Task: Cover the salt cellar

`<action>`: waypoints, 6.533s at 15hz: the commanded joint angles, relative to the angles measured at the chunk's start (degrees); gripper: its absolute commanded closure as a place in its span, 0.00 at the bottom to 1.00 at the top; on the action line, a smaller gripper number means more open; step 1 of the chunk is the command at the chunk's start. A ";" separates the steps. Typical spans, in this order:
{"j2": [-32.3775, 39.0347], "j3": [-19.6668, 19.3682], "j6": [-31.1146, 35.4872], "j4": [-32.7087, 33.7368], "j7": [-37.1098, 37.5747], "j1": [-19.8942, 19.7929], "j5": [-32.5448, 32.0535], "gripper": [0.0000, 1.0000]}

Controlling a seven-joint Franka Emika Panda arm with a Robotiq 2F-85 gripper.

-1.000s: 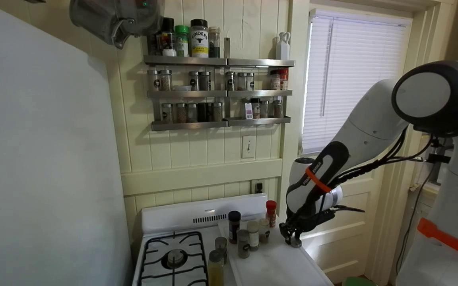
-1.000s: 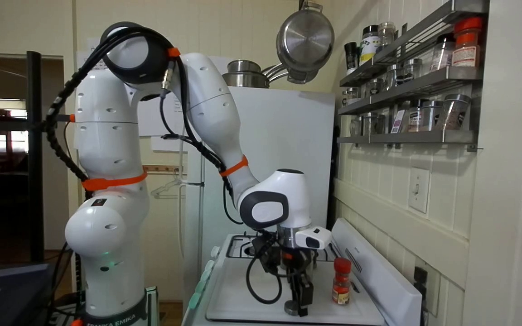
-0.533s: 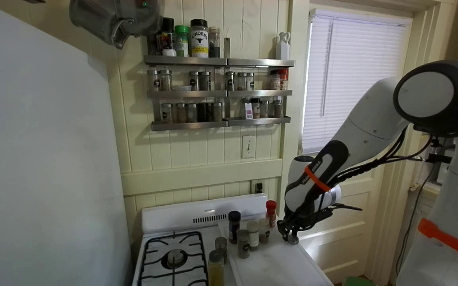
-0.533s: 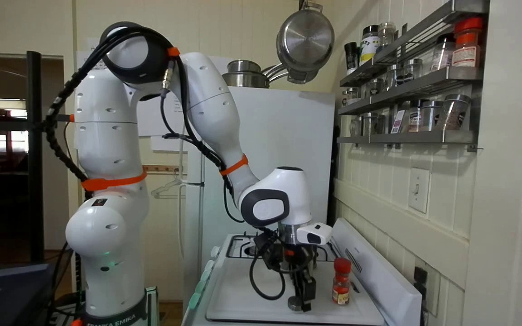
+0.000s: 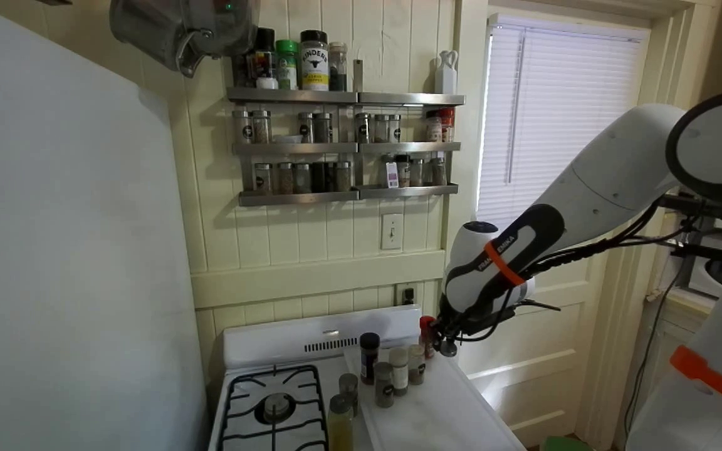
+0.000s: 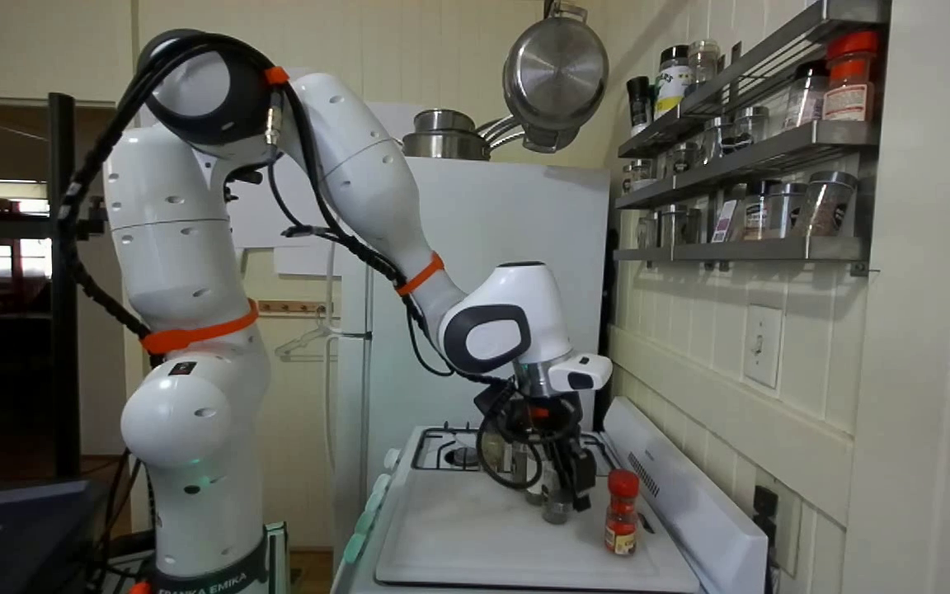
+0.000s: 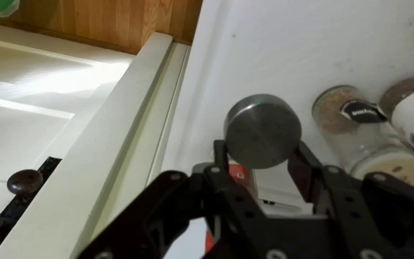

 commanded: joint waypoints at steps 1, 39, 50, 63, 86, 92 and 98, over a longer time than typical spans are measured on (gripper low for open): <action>-3.24 0.31 -4.17 1.66 -0.98 1.30 1.50 0.79; 4.34 2.31 -6.42 8.13 -4.75 7.49 8.75 0.79; 4.74 2.74 -5.94 7.72 -4.05 7.26 8.00 0.79; 3.52 2.95 -5.99 7.16 -3.85 7.21 7.70 0.00; -2.29 2.82 -11.45 7.37 -3.40 7.04 7.48 0.00; -4.97 2.96 -16.36 6.72 -3.30 7.03 7.14 0.00; -4.42 2.76 -16.17 7.27 -3.53 7.01 7.29 0.00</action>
